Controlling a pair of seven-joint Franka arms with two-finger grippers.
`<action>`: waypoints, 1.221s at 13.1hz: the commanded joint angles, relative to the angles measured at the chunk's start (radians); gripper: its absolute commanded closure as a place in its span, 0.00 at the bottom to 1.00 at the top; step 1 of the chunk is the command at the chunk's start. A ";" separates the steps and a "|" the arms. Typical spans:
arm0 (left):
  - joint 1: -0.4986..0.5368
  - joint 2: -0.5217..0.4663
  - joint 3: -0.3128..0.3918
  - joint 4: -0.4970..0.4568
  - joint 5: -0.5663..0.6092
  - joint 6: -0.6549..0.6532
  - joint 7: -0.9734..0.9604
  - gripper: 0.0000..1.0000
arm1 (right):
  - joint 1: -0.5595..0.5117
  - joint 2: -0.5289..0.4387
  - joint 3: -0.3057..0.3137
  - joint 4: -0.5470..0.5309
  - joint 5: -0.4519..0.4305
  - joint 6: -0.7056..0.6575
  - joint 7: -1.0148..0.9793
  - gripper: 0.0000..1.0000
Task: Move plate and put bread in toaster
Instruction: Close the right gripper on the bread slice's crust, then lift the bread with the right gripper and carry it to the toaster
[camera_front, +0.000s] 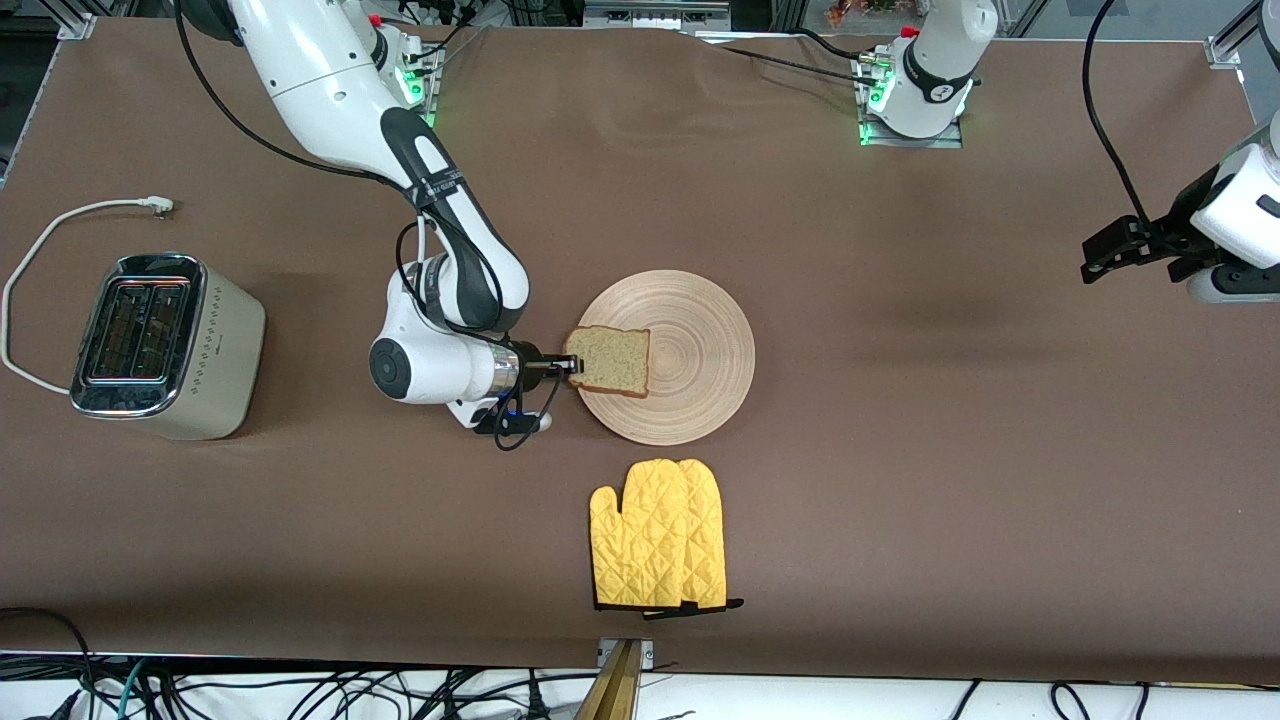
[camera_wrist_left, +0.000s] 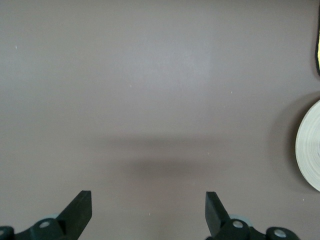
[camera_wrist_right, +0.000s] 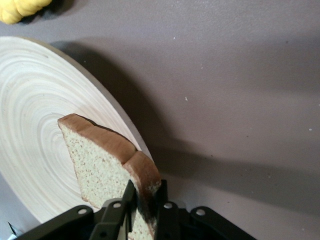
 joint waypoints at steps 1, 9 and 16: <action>0.007 0.012 -0.001 0.059 -0.027 -0.036 -0.001 0.00 | 0.013 -0.022 -0.008 0.010 0.003 -0.016 0.064 0.91; -0.051 0.058 -0.026 0.070 -0.010 -0.074 0.001 0.00 | 0.001 -0.186 -0.086 0.047 -0.147 -0.234 0.064 1.00; -0.039 0.056 -0.024 0.093 -0.015 -0.102 0.003 0.00 | 0.001 -0.355 -0.328 0.154 -0.604 -0.696 0.032 1.00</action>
